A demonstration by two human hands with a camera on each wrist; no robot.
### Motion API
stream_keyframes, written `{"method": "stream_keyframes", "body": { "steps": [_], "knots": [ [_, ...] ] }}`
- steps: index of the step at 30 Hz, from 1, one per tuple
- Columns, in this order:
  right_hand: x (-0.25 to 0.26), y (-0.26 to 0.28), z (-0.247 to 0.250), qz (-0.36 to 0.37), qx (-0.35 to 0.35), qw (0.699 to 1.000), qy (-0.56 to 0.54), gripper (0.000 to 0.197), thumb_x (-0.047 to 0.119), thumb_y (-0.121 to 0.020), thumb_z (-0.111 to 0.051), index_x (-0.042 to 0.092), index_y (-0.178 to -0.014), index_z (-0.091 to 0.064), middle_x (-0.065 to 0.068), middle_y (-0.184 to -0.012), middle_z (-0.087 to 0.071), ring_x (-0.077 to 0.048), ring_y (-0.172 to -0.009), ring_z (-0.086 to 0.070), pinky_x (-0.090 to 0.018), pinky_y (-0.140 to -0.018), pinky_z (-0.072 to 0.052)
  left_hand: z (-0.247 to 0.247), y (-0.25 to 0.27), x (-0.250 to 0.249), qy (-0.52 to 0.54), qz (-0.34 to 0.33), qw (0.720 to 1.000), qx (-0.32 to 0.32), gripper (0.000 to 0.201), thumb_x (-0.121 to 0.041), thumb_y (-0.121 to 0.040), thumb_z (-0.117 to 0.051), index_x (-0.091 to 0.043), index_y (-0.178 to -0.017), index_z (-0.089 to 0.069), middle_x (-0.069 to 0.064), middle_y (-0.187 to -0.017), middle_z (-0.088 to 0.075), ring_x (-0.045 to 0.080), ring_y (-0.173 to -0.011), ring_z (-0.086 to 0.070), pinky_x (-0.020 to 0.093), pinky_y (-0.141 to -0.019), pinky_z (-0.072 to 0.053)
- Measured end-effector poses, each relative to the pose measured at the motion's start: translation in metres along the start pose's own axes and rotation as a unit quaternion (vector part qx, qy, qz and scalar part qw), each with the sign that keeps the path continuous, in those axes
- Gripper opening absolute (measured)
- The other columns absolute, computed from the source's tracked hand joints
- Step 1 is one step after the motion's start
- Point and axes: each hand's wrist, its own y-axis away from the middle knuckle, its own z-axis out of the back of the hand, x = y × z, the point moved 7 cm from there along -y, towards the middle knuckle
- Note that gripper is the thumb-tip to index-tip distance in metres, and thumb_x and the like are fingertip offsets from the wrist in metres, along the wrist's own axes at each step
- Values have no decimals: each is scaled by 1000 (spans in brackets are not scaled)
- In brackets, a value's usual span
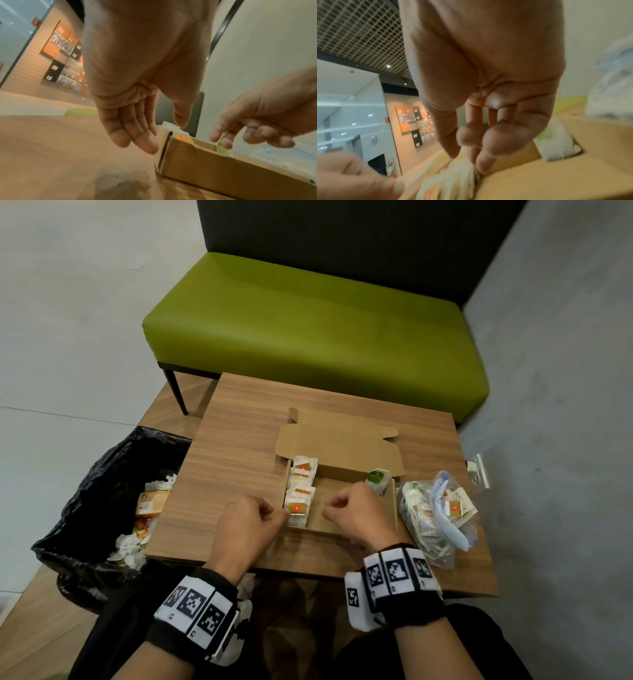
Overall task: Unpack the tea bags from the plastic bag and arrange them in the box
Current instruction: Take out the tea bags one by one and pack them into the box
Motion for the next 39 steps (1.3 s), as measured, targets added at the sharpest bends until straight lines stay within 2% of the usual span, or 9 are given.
{"method": "stream_keyframes", "body": {
  "steps": [5, 8, 10, 13, 15, 27, 33, 36, 39],
  "knots": [
    [-38, 33, 92, 19, -192, 978, -81, 9, 31, -87, -70, 33, -79, -69, 13, -76, -68, -9, -77, -66, -38, -72, -58, 17, 20, -60, -52, -75, 994, -61, 32, -45, -91, -62, -24, -114, -64, -10, -80, -65, 10, -77, -62, 34, -69, -55],
    [-76, 60, 149, -26, -352, 933, -64, 2, 27, -86, -70, 26, -86, -73, 10, -75, -63, -11, -71, -60, -27, -64, -47, -4, 38, -117, -56, -196, 979, -3, 24, -36, -94, -58, -25, -115, -63, -10, -91, -62, 8, -83, -58, 31, -74, -52],
    [-110, 64, 169, -86, -398, 913, -41, 11, 25, -85, -70, 18, -93, -74, 0, -81, -69, -24, -80, -63, -28, -69, -42, -29, 50, -151, -85, -283, 954, 45, 26, -35, -95, -55, -26, -119, -60, -8, -108, -60, 11, -93, -59, 33, -81, -52],
    [-152, 46, 170, -147, -357, 921, -58, 25, 33, -82, -73, 17, -101, -72, -5, -97, -73, -29, -92, -66, -32, -75, -46, -70, 64, -190, -125, -370, 916, 94, 31, -31, -96, -52, -23, -126, -55, -3, -125, -54, 20, -98, -61, 34, -78, -51],
    [-168, 32, 160, -172, -308, 933, -69, 29, 44, -79, -76, 20, -95, -71, -3, -93, -71, -26, -88, -65, -33, -75, -48, -91, 68, -203, -137, -386, 906, 106, 33, -29, -96, -52, -24, -128, -52, -2, -127, -54, 21, -97, -61, 33, -72, -48],
    [-190, 4, 133, -169, -272, 937, -139, 23, 21, -79, -79, 22, -65, -61, -4, -76, -71, -25, -75, -67, -36, -75, -56, -116, 55, -191, -87, -330, 928, 148, 28, -30, -94, -55, -23, -121, -59, -5, -115, -62, 15, -101, -60, 32, -84, -52],
    [-184, 26, 162, -86, -309, 926, -201, 11, 10, -78, -78, 16, -76, -69, -4, -75, -74, -25, -74, -72, -43, -75, -60, -95, 41, -186, 45, -280, 948, 145, 20, -29, -93, -61, -23, -111, -65, -11, -95, -68, 5, -75, -60, 24, -72, -53],
    [-155, 43, 173, 0, -306, 914, -266, 10, 7, -81, -77, 14, -84, -71, -3, -80, -76, -20, -77, -73, -37, -72, -58, -81, 40, -187, 130, -274, 943, 135, 21, -36, -94, -61, -25, -112, -65, -13, -96, -66, 2, -84, -61, 18, -69, -49],
    [-107, 54, 163, 103, -207, 914, -334, 13, 2, -83, -74, 7, -95, -71, -7, -87, -77, -17, -80, -75, -28, -71, -58, -74, 36, -186, 177, -285, 932, 136, 39, -45, -95, -57, -27, -129, -56, -15, -115, -63, -1, -102, -57, 22, -78, -49]
  ]
}}
